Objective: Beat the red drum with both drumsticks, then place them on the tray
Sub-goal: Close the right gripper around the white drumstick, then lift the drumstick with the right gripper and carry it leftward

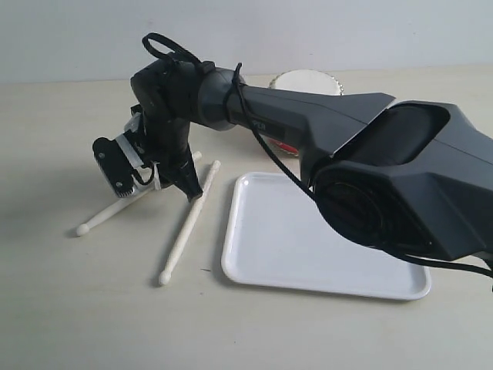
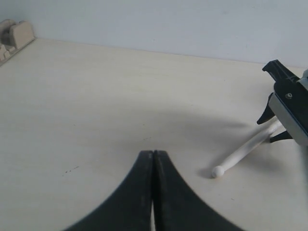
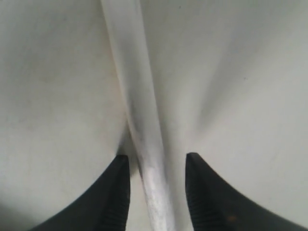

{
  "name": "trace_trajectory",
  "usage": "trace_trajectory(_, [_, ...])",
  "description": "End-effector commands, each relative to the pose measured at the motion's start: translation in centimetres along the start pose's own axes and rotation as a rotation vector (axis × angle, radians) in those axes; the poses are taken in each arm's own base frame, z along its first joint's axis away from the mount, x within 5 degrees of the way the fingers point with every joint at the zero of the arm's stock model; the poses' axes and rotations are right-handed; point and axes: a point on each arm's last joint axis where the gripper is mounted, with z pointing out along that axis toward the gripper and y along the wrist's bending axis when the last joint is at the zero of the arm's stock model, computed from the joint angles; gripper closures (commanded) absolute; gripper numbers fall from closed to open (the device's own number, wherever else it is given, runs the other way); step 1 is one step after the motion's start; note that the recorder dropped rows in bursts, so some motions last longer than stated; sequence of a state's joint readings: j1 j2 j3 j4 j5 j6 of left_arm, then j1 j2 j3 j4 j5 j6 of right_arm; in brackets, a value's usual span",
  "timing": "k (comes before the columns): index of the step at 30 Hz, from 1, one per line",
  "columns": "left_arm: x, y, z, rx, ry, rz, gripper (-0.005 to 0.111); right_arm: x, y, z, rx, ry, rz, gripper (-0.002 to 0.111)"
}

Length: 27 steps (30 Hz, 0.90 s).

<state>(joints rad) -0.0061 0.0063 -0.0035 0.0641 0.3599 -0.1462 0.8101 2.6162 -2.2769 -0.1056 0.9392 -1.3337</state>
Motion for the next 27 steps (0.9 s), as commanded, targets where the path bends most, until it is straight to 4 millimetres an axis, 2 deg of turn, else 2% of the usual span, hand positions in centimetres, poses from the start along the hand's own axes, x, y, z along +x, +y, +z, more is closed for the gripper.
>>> trace_trajectory(1, [0.0,0.0,0.0,0.005,-0.009,-0.003,0.107,0.2,0.3,0.8,-0.008,0.011,-0.005,0.08])
trace_trajectory(7, [0.0,0.0,0.0,0.005,-0.009,-0.003,0.107,0.2,0.3,0.7,-0.015,0.013,-0.005,0.107])
trace_trajectory(11, [0.0,0.0,0.0,0.005,-0.009,-0.003,0.107,0.2,0.2,0.0,-0.024,0.01,0.0,0.108])
trace_trajectory(13, [0.0,0.0,0.0,0.005,-0.009,-0.003,0.107,0.2,-0.7,-2.1,0.01,0.0,0.051,0.108])
trace_trajectory(14, [0.0,0.0,0.0,0.005,-0.009,-0.003,0.107,0.2,-1.6,-4.6,0.055,-0.01,0.12,0.108])
trace_trajectory(15, [0.0,0.0,0.0,0.005,-0.009,-0.003,0.107,0.3,-2.0,-6.0,0.077,-0.017,0.157,0.108])
trace_trajectory(16, [0.0,0.0,0.0,0.005,-0.009,-0.003,0.107,0.4,-2.7,-8.8,0.111,-0.029,0.237,0.108])
trace_trajectory(17, [0.0,0.0,0.0,0.005,-0.009,-0.003,0.107,0.5,-3.0,-10.4,0.13,-0.041,0.29,0.108])
trace_trajectory(18, [0.0,0.0,0.0,0.005,-0.009,-0.003,0.107,0.5,-3.3,-13.2,0.151,-0.077,0.39,0.108])
trace_trajectory(22, [0.0,0.0,0.0,0.005,-0.009,-0.003,0.107,1.7,-3.0,-20.5,0.143,-0.103,0.63,0.108])
trace_trajectory(24, [0.0,0.0,0.0,0.005,-0.009,-0.003,0.107,2.7,-2.7,-22.9,0.116,-0.14,0.692,0.108])
trace_trajectory(27, [0.0,0.0,0.0,0.005,-0.009,0.002,0.107,4.5,-2.5,-25.0,0.082,-0.26,0.84,0.108])
